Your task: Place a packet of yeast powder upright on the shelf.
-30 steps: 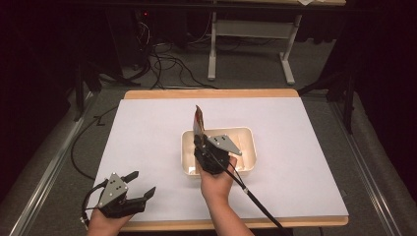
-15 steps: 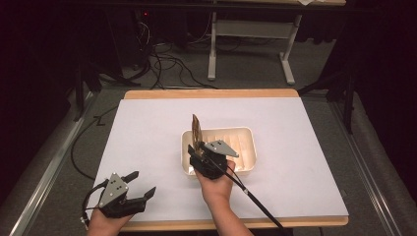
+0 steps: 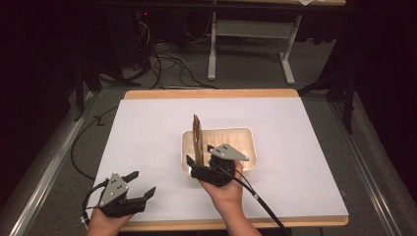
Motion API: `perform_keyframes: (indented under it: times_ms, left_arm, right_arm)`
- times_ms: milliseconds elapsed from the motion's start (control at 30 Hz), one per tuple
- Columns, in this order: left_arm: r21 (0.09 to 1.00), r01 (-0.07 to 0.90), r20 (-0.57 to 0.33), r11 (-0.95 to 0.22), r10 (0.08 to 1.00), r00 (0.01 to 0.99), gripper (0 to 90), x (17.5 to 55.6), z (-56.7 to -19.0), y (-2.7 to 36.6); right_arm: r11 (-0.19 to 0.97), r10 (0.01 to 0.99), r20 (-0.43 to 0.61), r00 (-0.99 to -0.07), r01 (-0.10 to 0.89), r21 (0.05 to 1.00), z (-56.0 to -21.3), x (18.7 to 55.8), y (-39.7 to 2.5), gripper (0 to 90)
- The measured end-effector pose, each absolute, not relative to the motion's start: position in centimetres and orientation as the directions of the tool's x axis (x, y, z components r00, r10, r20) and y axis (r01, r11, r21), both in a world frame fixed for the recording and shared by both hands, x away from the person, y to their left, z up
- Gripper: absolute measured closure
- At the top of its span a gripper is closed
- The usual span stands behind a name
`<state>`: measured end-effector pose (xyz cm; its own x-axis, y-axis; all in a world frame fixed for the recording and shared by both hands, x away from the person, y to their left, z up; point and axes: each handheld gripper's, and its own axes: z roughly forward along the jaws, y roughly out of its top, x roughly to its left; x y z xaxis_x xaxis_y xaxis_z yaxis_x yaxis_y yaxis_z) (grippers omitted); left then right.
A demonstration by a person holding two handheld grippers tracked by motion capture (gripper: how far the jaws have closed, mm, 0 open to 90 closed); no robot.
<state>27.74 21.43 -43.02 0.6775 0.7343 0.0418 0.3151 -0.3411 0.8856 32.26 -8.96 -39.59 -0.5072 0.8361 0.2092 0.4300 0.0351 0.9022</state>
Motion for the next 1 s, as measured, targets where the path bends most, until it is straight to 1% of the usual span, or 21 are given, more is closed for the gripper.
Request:
perform_keyframes:
  times_ms: [67,233,400,700,800,900,1000]
  left_arm:
    - [0.885,0.318,0.04,-0.339,0.737,0.675,24.3,27.8,-43.0,21.5]
    - [0.886,0.331,0.025,-0.324,0.746,0.666,24.3,28.0,-43.2,21.7]
    - [0.883,0.337,0.025,-0.326,0.751,0.659,24.3,28.0,-43.4,22.0]
    - [0.884,0.339,0.022,-0.321,0.754,0.657,24.3,28.4,-43.3,21.6]
    - [0.88,0.344,0.022,-0.326,0.753,0.657,24.2,28.5,-43.4,21.5]
    - [0.883,0.346,0.016,-0.317,0.757,0.653,24.2,28.5,-43.4,21.7]
    - [0.884,0.346,0.015,-0.314,0.759,0.651,24.2,28.5,-43.4,21.8]
  right_arm:
    - [0.046,0.826,0.202,-0.527,0.42,0.906,-39.3,31.8,-10.0,19.5]
    - [0.072,0.807,0.181,-0.562,0.398,0.914,-38.7,30.6,-13.2,20.0]
    - [0.105,0.816,0.137,-0.562,0.376,0.921,-38.8,29.9,-16.7,20.7]
    - [0.127,0.865,0.076,-0.497,0.362,0.923,-38.9,29.3,-23.3,20.9]
    - [0.107,0.882,0.082,-0.465,0.364,0.925,-38.9,29.2,-25.9,20.5]
    - [0.076,0.898,0.105,-0.428,0.385,0.92,-39.1,29.2,-28.1,20.5]
    - [0.063,0.916,0.106,-0.387,0.401,0.914,-39.4,29.1,-30.3,20.5]
